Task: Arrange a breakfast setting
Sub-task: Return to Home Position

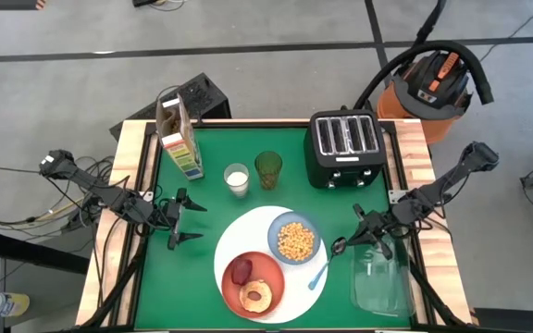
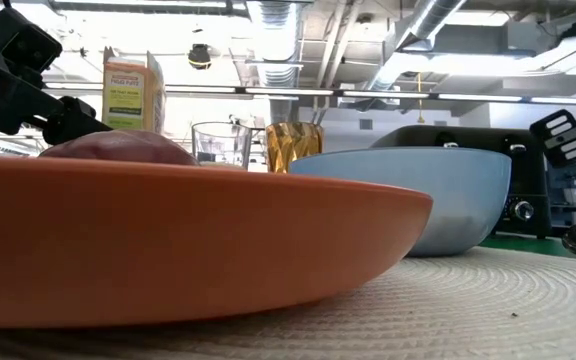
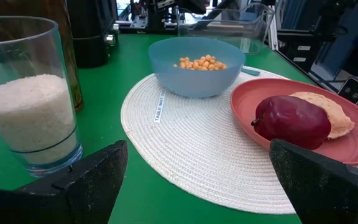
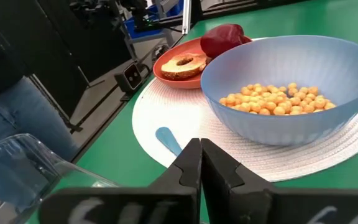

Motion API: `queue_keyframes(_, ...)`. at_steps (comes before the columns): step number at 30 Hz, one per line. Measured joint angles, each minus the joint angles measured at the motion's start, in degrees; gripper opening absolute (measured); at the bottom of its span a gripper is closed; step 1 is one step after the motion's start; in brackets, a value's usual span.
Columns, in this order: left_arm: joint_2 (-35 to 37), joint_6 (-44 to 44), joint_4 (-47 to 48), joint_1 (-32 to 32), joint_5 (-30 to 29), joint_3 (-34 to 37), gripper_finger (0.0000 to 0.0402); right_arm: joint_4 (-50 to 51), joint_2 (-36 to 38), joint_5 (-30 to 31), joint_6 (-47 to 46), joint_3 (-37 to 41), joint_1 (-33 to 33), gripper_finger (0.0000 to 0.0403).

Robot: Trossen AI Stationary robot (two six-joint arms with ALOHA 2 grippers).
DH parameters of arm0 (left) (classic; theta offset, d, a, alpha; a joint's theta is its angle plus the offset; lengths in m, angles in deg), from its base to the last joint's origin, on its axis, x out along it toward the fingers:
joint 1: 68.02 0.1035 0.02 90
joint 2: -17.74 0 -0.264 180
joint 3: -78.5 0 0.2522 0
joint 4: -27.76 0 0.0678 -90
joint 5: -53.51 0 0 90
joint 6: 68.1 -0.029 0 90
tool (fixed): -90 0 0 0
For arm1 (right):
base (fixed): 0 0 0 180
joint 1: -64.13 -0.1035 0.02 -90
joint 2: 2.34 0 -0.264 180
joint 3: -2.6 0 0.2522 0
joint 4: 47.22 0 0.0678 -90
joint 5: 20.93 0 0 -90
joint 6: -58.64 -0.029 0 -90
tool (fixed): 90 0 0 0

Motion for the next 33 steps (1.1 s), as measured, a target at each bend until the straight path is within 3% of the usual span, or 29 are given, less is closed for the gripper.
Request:
queue_keyframes(10,0.02,0.00,0.00,0.00,0.00,0.00,0.0378,0.32,0.66,0.03,-0.11,0.04,-0.01,0.0032)
queue_keyframes(21,0.00,0.01,-1.66,0.00,0.06,0.55,0.0378,0.82,9.65,-0.03,-0.46,0.06,1.85,0.0032)
queue_keyframes(33,0.00,-0.42,-2.13,6.87,0.44,0.58,0.0378,0.20,20.44,0.02,-0.28,0.08,12.14,0.0032)
